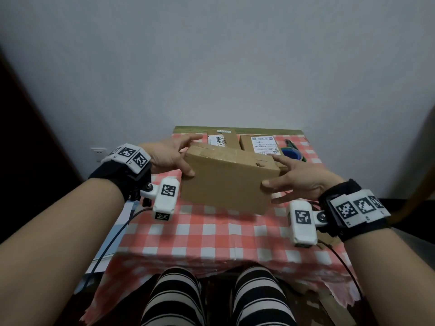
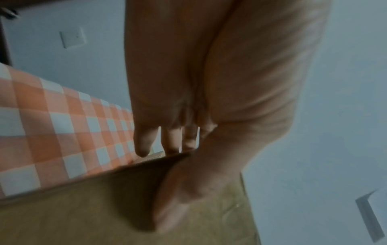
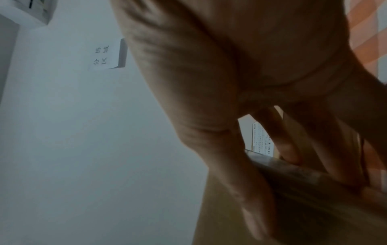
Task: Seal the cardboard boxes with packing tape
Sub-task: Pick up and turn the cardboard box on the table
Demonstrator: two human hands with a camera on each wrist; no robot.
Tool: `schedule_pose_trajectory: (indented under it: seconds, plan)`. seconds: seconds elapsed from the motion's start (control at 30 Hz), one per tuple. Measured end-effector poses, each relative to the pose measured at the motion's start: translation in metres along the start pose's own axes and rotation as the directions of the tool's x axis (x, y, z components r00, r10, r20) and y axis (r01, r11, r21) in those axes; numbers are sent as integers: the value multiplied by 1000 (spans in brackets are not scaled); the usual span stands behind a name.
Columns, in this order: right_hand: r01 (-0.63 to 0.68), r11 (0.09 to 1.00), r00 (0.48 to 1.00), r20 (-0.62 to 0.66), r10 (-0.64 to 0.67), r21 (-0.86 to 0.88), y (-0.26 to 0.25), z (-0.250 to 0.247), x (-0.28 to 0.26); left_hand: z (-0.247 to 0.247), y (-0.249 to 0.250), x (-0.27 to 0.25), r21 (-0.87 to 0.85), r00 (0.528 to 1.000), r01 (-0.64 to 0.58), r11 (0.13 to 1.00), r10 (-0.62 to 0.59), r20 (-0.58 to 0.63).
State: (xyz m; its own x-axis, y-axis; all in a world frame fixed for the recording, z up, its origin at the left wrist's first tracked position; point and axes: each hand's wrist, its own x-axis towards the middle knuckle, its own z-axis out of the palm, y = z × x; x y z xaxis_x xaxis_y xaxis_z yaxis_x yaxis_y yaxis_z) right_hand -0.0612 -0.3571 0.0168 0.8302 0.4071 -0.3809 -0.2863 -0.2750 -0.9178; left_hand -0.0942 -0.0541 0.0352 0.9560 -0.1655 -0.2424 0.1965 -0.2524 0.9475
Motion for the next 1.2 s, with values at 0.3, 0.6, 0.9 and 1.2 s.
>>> schedule_pose_trajectory:
  seconds: [0.3,0.6,0.9,1.2]
  plan:
    - [123,984,989,65,-132,128,6,-8,2,2,6,-1,-140,991,108,984,-119,-70]
    - [264,939,964,-37,-262,220,4,-4,-1,-3,-13,6,-226,902,381,897,-414,-121]
    - [287,958,942,-183,-282,0,-5,8,-3,3,-12,6,-201,893,401,894,-431,-133]
    - [286,952,937,-178,-301,-107,-6,10,-4,1,-8,3,-225,890,406,886,-439,-122]
